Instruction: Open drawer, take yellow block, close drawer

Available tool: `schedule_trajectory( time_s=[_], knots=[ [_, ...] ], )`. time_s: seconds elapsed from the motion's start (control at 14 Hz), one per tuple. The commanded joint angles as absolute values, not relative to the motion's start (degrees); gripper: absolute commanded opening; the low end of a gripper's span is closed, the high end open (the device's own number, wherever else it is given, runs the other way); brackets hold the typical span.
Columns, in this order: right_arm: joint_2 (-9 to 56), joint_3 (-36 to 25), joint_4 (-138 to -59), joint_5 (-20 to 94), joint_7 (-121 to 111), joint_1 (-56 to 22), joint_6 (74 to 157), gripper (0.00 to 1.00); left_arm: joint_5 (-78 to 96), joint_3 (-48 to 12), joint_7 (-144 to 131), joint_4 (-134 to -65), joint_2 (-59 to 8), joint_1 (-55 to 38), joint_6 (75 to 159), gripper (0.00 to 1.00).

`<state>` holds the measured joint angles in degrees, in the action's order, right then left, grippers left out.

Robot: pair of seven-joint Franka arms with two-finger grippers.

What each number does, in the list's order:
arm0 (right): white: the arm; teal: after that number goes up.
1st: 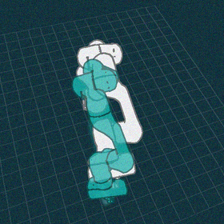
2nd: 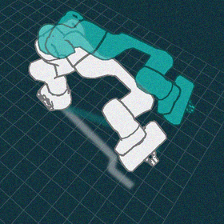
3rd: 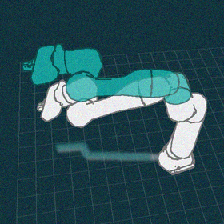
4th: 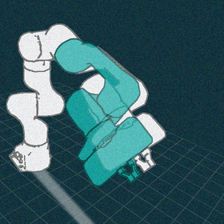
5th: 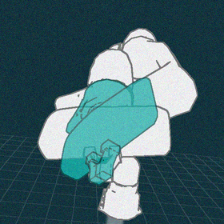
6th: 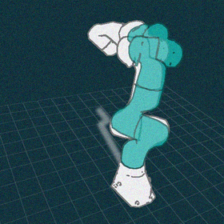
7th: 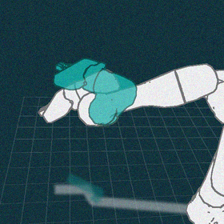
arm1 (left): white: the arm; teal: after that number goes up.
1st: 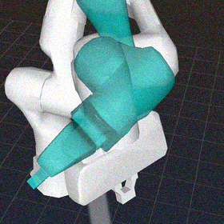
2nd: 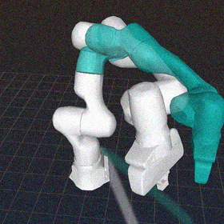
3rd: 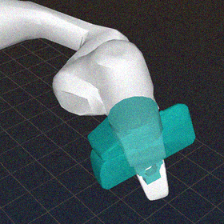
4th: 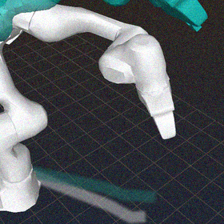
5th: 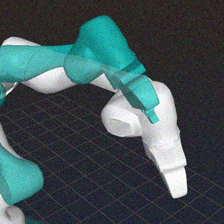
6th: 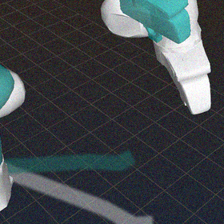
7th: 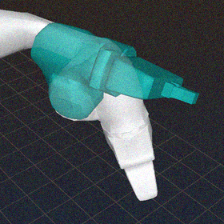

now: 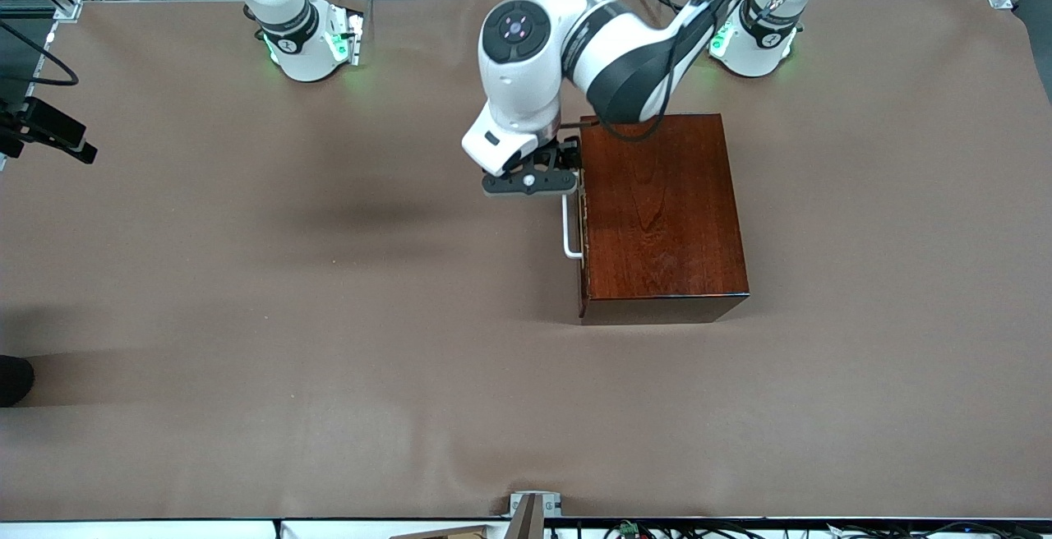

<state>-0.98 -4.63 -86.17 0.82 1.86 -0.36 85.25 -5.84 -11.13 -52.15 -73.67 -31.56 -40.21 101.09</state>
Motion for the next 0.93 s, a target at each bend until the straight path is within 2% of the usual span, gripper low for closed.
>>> schedule_trajectory(
  time_s=[0.0, 0.43, 0.85],
  knots=[
    [-0.88, -4.31, -85.69, 1.49, 2.11, 0.18, 84.90, 1.00, -8.26, -9.32, -53.88, -71.81, -34.10, -42.71, 101.34, 1.00],
    [-0.88, -4.31, -85.69, 1.49, 2.11, 0.00, 84.90, 1.00, -9.75, -2.56, -53.70, -71.81, -38.75, -48.24, 101.69, 1.00],
    [-0.88, -4.31, -85.69, 1.49, 2.11, 0.17, 84.90, 1.00, -12.38, -2.20, -49.06, -71.98, -41.39, -48.52, 102.39, 1.00]
  ],
)
